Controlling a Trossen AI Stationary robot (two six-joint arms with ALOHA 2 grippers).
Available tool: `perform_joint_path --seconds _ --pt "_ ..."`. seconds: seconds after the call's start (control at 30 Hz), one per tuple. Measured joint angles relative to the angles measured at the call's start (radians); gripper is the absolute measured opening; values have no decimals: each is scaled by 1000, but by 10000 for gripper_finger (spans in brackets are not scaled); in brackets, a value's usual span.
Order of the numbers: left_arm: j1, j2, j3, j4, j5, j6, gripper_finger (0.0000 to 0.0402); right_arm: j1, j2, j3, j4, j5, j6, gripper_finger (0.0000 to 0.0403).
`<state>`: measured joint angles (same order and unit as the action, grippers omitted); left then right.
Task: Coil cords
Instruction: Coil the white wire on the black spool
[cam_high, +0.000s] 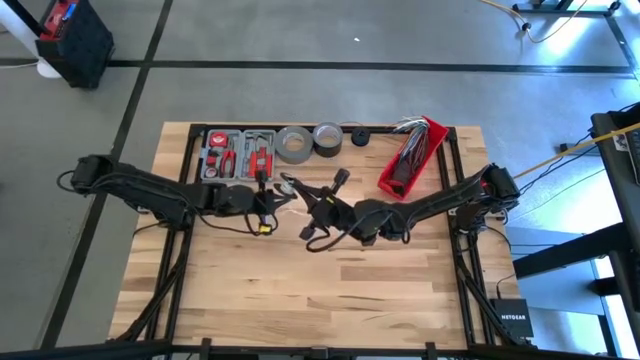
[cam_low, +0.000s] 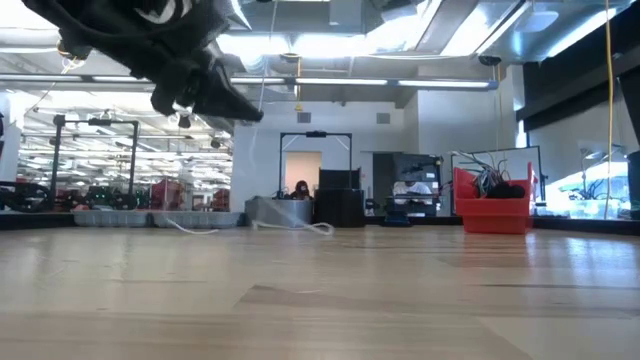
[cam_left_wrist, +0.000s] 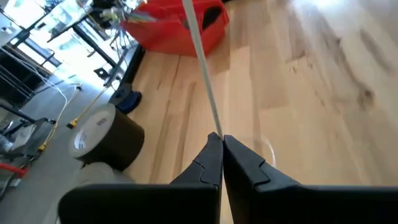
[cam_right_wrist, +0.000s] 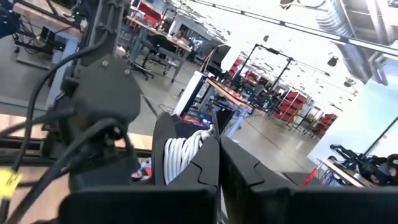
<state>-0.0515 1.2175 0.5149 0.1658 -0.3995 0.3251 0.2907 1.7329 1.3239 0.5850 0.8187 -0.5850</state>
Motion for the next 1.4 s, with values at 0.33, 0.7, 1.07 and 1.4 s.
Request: perform_joint_path --seconds 0.33,0.7,1.07,1.4 --pt "36 -60 -4 -122 -120 22 0 2 -6 3 -46 2 -19 5" --pt "40 -479 -9 -384 -144 -17 0 -83 7 9 -278 -154 33 5" --pt "40 -721 -5 -413 -139 -135 0 -167 15 7 -423 -280 165 5" --pt "36 -725 -5 -301 1 -262 0 -234 106 6 -396 -289 185 5"
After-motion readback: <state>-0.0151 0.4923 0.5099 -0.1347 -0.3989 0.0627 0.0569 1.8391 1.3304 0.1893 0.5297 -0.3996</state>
